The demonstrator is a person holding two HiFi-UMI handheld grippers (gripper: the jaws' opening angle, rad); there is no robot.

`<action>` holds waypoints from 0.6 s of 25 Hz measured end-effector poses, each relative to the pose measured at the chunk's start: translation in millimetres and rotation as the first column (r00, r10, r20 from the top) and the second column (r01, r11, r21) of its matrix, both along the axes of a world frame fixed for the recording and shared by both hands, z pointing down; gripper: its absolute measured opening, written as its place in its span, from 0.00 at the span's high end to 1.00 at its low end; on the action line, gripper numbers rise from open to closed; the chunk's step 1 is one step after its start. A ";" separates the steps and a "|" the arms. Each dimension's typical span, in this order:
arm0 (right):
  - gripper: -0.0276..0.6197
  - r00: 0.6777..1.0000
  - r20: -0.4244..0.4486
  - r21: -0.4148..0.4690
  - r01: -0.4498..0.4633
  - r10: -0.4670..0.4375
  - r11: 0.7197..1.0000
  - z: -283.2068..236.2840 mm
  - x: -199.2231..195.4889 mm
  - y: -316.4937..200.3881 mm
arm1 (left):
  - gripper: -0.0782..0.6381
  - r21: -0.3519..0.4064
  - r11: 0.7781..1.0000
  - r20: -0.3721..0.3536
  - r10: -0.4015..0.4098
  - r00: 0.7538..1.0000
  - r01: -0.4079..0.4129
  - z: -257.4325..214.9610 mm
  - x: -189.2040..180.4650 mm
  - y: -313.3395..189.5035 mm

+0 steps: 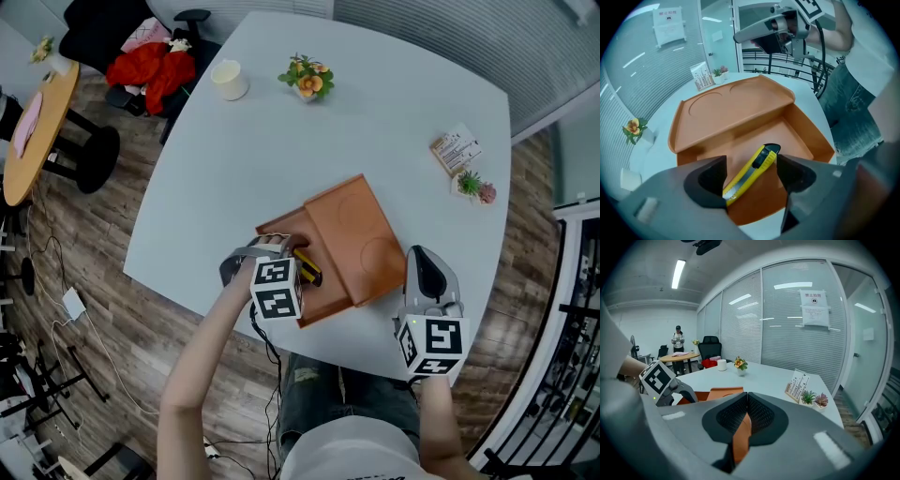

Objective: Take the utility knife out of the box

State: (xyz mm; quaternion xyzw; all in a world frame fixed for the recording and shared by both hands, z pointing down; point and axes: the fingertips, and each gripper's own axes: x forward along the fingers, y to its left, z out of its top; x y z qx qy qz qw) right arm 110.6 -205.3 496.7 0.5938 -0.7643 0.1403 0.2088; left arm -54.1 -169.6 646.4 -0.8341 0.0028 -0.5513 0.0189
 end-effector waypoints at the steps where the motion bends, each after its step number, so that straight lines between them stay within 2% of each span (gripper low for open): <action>1: 0.91 1.000 -0.001 0.000 -0.001 0.001 1.000 -0.2 0.0 -0.3 | 0.42 -0.006 1.000 0.012 0.013 1.000 -0.013 2.5 0.3 1.6; 8: 0.91 1.000 -0.005 -0.002 -0.014 0.014 1.000 0.2 4.3 -0.4 | 0.42 -0.011 0.997 0.074 0.075 0.994 -0.074 20.4 2.7 8.1; 15: 0.91 1.000 -0.005 -0.009 -0.023 0.023 1.000 6.0 7.4 -0.6 | 0.43 -0.035 0.996 0.056 0.084 0.995 -0.082 23.0 4.7 8.7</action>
